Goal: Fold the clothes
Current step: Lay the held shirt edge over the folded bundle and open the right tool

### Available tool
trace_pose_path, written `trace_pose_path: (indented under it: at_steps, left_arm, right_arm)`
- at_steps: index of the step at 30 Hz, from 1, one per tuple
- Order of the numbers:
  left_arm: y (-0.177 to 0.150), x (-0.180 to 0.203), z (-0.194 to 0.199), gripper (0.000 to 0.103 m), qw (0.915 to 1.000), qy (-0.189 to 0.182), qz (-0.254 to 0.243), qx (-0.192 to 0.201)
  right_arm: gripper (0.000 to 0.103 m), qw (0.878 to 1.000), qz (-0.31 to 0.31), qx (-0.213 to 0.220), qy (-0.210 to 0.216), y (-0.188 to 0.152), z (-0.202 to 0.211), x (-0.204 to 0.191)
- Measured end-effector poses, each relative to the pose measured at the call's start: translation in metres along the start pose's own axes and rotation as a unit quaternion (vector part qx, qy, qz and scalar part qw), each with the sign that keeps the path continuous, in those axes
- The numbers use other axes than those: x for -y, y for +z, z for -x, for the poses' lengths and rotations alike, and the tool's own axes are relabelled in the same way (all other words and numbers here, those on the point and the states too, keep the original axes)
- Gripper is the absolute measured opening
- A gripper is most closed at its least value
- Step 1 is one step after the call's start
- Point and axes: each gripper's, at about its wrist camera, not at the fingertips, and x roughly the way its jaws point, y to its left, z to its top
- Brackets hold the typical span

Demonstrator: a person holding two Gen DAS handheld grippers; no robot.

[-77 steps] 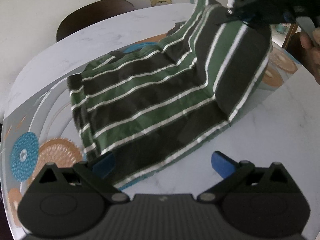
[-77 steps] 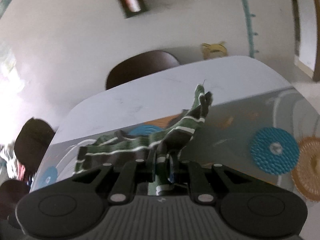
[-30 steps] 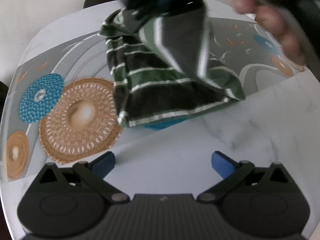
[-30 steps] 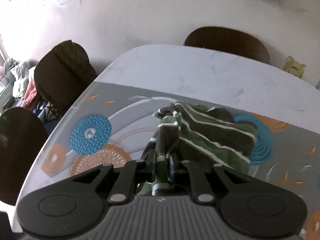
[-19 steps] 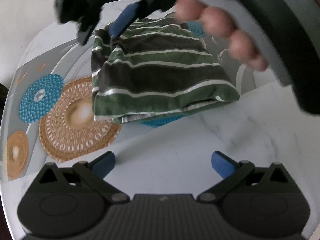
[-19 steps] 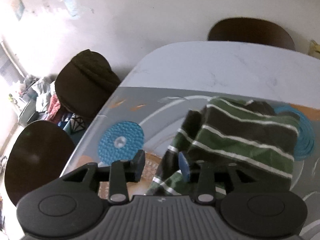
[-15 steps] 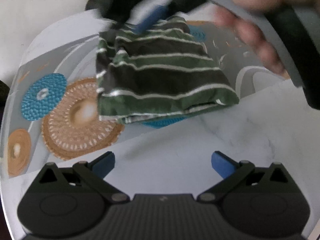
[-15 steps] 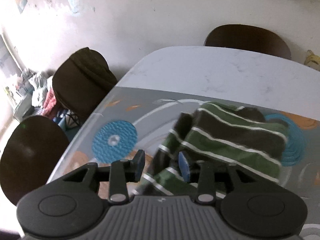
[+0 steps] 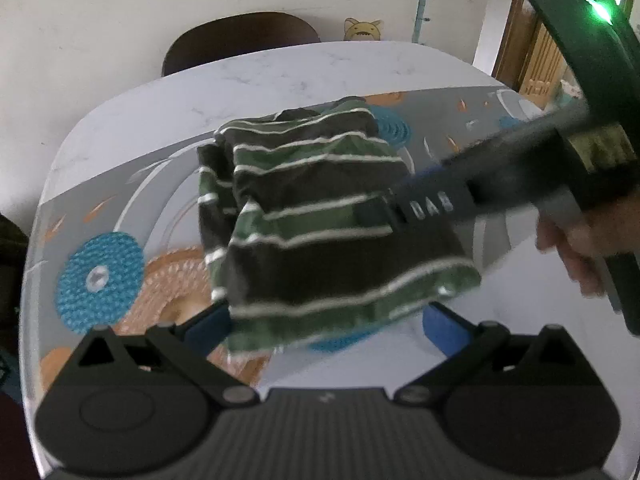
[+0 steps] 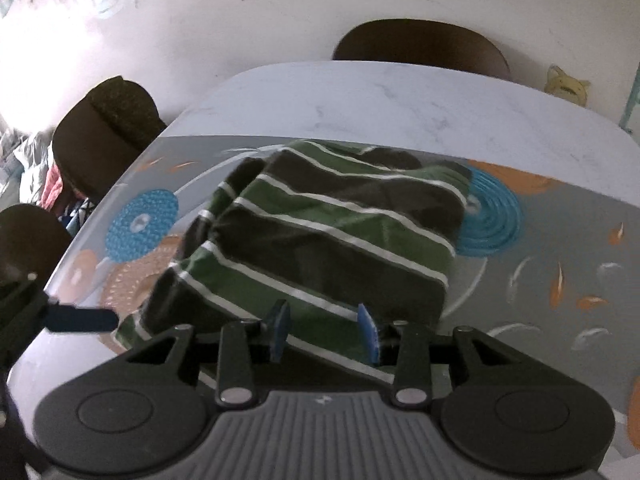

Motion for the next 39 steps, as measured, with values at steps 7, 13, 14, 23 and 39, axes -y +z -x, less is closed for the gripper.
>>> trace_pose_path:
  at_steps: [7,13,14,23,39]
  left_arm:
    - [0.004,-0.012,-0.035,0.103,0.9989,-0.001,0.029,-0.037]
    - [0.001,0.002,-0.048,0.103,0.9988,0.016,0.017,-0.042]
    - [0.001,0.003,-0.05,0.103,0.9987,0.017,0.022,-0.044]
    - [0.007,0.036,-0.057,0.103,0.9986,0.013,0.008,-0.05]
    - [0.041,0.022,-0.033,0.103,0.999,0.002,0.036,-0.025]
  right_arm:
    - [0.04,1.0,0.006,-0.02,0.002,-0.01,-0.017,0.011]
    - [0.041,0.998,0.049,-0.029,0.008,-0.01,-0.017,0.016]
    - [0.041,0.998,0.055,-0.032,0.008,-0.01,-0.017,0.017]
    - [0.041,0.995,0.093,-0.049,0.001,-0.009,-0.014,0.035]
    - [0.042,0.992,0.105,-0.007,0.067,0.06,-0.024,0.033]
